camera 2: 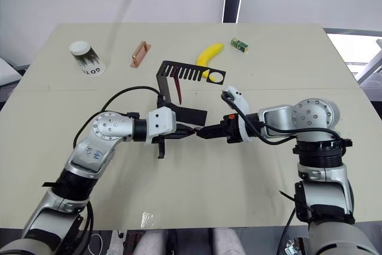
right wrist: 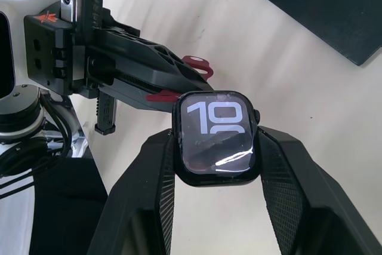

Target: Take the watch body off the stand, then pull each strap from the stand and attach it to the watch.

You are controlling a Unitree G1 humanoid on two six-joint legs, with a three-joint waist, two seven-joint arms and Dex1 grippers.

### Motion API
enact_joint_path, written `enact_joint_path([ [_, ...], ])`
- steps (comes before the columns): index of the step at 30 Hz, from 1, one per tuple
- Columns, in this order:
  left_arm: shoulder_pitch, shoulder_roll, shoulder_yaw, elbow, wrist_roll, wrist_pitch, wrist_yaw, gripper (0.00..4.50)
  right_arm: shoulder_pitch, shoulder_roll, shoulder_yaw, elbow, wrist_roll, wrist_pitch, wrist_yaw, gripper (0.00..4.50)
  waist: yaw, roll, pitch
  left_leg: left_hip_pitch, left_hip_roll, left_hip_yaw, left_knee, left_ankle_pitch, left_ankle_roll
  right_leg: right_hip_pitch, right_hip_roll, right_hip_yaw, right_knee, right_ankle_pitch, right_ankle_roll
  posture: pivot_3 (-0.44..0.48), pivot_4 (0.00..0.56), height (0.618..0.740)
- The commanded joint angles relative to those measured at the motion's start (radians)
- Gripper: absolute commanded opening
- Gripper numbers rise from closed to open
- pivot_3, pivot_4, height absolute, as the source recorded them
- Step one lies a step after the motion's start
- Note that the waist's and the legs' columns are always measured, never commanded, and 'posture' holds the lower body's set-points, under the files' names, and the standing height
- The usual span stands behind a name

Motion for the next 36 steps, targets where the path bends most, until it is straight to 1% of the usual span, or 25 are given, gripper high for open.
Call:
enact_joint_path([
  [1, -0.035, -0.023, -0.009, -0.032, -0.013, -0.016, 0.012, 0.0, -0.023, 0.021, 0.013, -0.031, 0.068, 0.005, 0.022, 1.52, 0.0, 0.0, 0.0, 0.0, 0.0, 0.0, 0.0, 0.0, 0.0, 0.0, 0.0, 0.0, 0.0, 0.0, 0.0, 0.0, 0.15, 0.74],
  [8, -0.042, -0.021, 0.0, -0.011, -0.011, -0.02, 0.015, 0.0, -0.03, 0.015, 0.009, -0.032, 0.08, 0.005, 0.027, 1.52, 0.0, 0.0, 0.0, 0.0, 0.0, 0.0, 0.0, 0.0, 0.0, 0.0, 0.0, 0.0, 0.0, 0.0, 0.0, 0.0, 0.15, 0.74],
  [14, -0.054, -0.039, -0.001, -0.005, -0.014, -0.01, 0.026, 0.0, -0.038, 0.011, 0.012, -0.034, 0.093, 0.005, 0.028, 1.52, 0.001, 0.0, 0.0, 0.0, 0.0, 0.0, 0.0, 0.0, 0.0, 0.0, 0.0, 0.0, 0.0, 0.0, 0.0, 0.0, 0.15, 0.74],
  [36, -0.063, -0.048, 0.004, -0.012, -0.027, 0.005, 0.022, 0.0, -0.022, 0.023, 0.01, -0.069, 0.052, 0.005, 0.021, 1.52, 0.0, 0.0, 0.0, 0.0, 0.0, 0.0, 0.0, 0.0, 0.0, 0.0, 0.0, 0.0, 0.0, 0.0, 0.0, 0.0, 0.15, 0.74],
])
